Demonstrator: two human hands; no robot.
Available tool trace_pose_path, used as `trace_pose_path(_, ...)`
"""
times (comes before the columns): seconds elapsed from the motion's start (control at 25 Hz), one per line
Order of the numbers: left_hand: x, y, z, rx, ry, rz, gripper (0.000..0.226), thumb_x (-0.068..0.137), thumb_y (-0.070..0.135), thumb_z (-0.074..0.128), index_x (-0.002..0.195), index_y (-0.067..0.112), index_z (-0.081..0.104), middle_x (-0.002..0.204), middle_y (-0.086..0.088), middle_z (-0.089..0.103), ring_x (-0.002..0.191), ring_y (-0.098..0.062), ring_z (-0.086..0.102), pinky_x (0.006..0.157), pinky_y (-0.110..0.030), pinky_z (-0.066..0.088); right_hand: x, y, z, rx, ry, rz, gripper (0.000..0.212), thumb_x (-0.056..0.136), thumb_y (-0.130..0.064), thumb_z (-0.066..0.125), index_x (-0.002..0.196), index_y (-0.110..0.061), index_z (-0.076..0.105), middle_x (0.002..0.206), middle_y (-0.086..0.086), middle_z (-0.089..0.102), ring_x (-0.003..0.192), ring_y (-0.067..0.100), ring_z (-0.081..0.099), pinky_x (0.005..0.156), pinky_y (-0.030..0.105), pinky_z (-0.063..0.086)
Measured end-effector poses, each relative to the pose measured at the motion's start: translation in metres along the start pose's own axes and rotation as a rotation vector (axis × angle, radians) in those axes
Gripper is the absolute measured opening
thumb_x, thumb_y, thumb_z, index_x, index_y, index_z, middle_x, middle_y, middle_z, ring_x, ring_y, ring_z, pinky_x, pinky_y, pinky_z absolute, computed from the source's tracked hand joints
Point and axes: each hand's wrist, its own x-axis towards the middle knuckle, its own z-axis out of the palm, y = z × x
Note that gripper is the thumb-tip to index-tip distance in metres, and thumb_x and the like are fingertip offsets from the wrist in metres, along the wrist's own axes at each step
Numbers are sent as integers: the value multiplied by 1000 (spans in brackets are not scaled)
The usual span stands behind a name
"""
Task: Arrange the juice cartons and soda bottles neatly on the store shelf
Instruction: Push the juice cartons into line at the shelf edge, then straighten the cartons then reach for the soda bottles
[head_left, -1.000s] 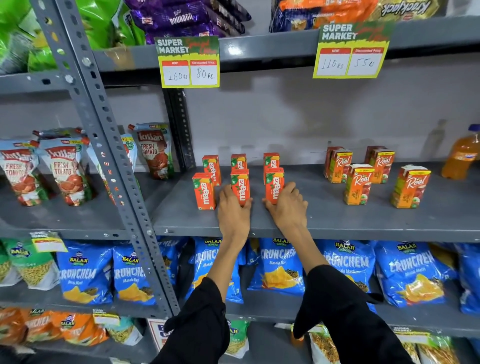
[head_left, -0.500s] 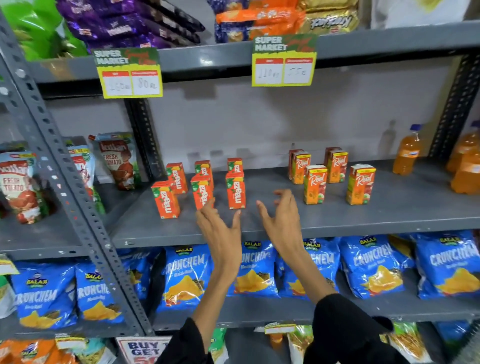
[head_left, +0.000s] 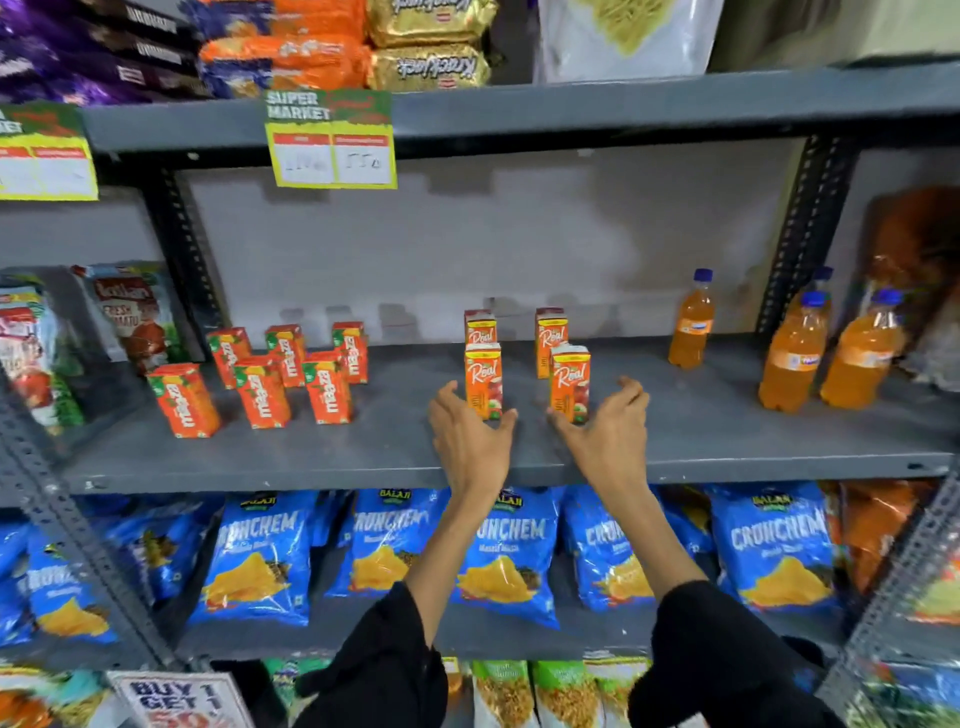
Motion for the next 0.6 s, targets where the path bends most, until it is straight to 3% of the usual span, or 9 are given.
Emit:
trace_pose_path(0.12, 7, 8, 7, 147, 5, -52, 91, 73, 38, 86, 140, 1, 38, 137, -19, 54, 131, -38, 52, 107, -51, 45, 13, -1, 2, -84, -78, 25, 102, 64, -60, 81, 132, 1, 35, 129, 22, 51, 120, 41, 53, 97, 52, 48)
trace_pose_path(0.32, 18, 2, 10, 257, 5, -17, 55, 79, 37, 81, 116, 8, 52, 115, -15, 69, 111, -36, 66, 97, -52, 51, 17, 0, 9, -185, -112, -33, 72, 75, -56, 75, 114, 0, 50, 118, 24, 63, 112, 42, 58, 91, 52, 50)
trace_pose_path(0.6, 9, -1, 11, 295, 44, 55, 52, 85, 36, 76, 121, 7, 52, 114, -11, 68, 107, -30, 67, 95, -46, 54, 14, -5, 14, -281, -108, -94, 68, 79, -64, 66, 116, -10, 49, 117, 15, 66, 112, 35, 61, 92, 50, 50)
